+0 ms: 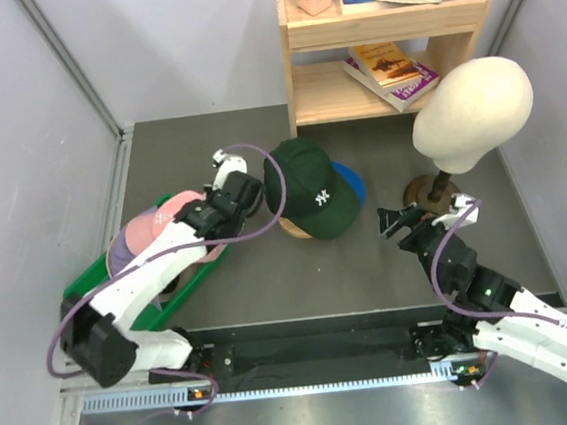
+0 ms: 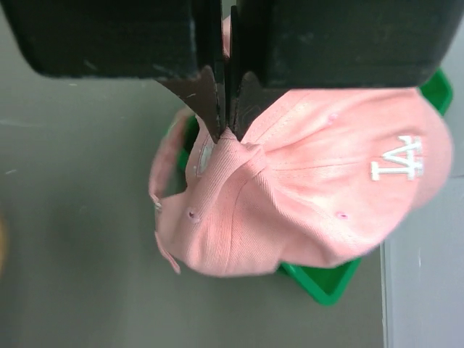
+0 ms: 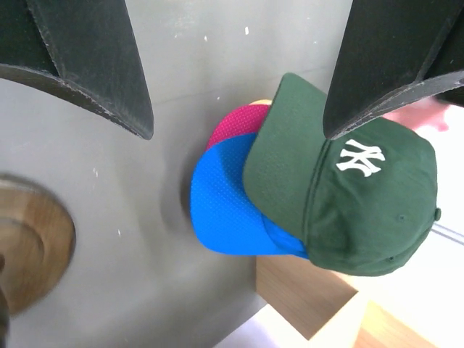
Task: Stack the hats
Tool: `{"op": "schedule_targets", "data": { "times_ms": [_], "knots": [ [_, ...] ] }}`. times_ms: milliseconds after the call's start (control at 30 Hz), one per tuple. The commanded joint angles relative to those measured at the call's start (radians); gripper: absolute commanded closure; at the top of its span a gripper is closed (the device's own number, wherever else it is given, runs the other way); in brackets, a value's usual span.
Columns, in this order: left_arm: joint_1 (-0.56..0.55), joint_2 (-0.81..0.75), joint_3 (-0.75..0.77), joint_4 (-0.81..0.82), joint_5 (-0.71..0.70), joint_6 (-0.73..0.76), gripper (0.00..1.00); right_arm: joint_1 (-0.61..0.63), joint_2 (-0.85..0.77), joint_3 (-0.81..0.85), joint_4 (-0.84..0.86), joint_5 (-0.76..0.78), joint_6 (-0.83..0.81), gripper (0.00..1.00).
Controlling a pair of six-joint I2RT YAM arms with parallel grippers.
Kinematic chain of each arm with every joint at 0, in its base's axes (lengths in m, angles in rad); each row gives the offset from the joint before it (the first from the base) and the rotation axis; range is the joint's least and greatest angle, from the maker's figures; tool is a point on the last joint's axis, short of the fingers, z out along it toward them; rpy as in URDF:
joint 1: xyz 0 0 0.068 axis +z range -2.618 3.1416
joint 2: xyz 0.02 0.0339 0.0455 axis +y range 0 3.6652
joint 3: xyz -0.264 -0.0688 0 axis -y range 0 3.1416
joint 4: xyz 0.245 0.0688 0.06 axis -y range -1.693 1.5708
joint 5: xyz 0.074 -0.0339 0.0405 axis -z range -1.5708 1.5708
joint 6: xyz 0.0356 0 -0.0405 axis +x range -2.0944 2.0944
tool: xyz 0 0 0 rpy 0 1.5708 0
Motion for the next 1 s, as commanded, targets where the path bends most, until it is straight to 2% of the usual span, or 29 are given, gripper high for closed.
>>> {"op": "schedule_targets", "data": {
  "times_ms": [0, 133, 300, 333, 667, 733, 967],
  "knots": [
    [0.005, -0.186, 0.171, 0.003, 0.049, -0.047, 1.0, 0.009, 0.083, 0.105, 0.136, -0.049, -0.199, 0.03],
    [0.003, -0.312, 0.281, 0.008, 0.078, -0.073, 1.0, 0.025, 0.176, 0.137, 0.276, -0.187, -0.303, 0.05],
    [0.005, -0.378, 0.406, 0.025, 0.12, -0.101, 1.0, 0.094, 0.221, 0.168, 0.396, -0.259, -0.409, 0.05],
    [0.003, -0.401, 0.412, 0.04, 0.164, -0.125, 1.0, 0.109, 0.236, 0.184, 0.429, -0.272, -0.457, 0.05],
    [0.003, -0.415, 0.396, 0.373, 0.451, -0.429, 1.0, 0.365, 0.403, 0.313, 0.632, -0.289, -0.819, 0.05],
    [0.003, -0.403, 0.396, 0.428, 0.472, -0.498, 1.0, 0.413, 0.44, 0.309, 0.705, -0.315, -0.924, 0.05],
    [0.003, -0.404, 0.346, 0.565, 0.48, -0.659, 1.0, 0.483, 0.505, 0.249, 0.954, -0.313, -1.046, 0.04]
  ]
}}
